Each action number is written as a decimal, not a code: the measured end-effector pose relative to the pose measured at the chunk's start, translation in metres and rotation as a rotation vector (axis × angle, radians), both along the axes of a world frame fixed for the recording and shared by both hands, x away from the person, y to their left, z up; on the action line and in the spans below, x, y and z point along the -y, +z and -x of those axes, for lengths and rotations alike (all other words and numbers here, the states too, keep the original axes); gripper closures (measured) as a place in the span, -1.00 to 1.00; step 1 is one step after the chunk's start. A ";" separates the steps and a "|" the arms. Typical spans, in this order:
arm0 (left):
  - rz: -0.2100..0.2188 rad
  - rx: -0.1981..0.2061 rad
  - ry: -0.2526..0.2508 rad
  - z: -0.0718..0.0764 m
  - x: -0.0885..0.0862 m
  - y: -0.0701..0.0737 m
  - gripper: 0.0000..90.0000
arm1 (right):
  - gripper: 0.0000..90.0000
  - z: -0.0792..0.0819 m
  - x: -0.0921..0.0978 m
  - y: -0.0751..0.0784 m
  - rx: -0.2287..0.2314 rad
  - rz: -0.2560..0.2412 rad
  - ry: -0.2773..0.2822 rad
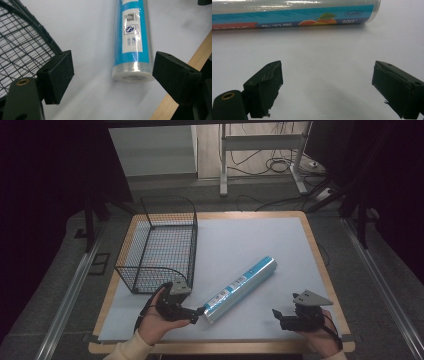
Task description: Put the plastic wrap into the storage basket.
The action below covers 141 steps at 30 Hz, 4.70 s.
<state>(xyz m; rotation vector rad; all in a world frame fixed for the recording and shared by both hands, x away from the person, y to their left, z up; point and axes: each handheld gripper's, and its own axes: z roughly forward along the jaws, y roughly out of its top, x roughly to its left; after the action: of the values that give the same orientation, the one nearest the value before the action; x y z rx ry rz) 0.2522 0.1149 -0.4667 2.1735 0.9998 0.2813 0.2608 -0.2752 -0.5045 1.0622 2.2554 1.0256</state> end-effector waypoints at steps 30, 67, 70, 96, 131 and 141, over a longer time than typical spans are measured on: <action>-0.019 -0.019 -0.022 -0.023 0.029 0.010 -0.62 | -0.77 -0.001 0.001 -0.001 0.010 0.014 -0.005; -0.067 -0.014 -0.104 -0.059 0.087 0.025 -0.63 | -0.77 0.000 0.001 -0.001 0.006 0.019 -0.004; -0.072 -0.021 -0.107 -0.063 0.092 0.025 -0.63 | -0.77 0.000 0.001 -0.001 0.006 0.019 -0.004; -0.163 -0.104 -0.139 -0.096 0.135 0.011 -0.64 | -0.77 0.000 0.003 0.000 0.007 0.016 0.000; -0.324 -0.298 -0.162 -0.124 0.171 -0.032 -0.44 | -0.77 -0.001 0.004 -0.001 0.003 0.025 0.004; -0.316 -0.310 -0.167 -0.127 0.168 -0.032 -0.31 | -0.77 -0.001 0.003 -0.001 0.003 0.028 0.004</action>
<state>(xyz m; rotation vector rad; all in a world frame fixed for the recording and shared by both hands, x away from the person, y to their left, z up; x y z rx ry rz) 0.3790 -0.0536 -0.4990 2.6306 0.9820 0.0215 0.2613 -0.2782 -0.5060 1.0437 2.2637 0.9937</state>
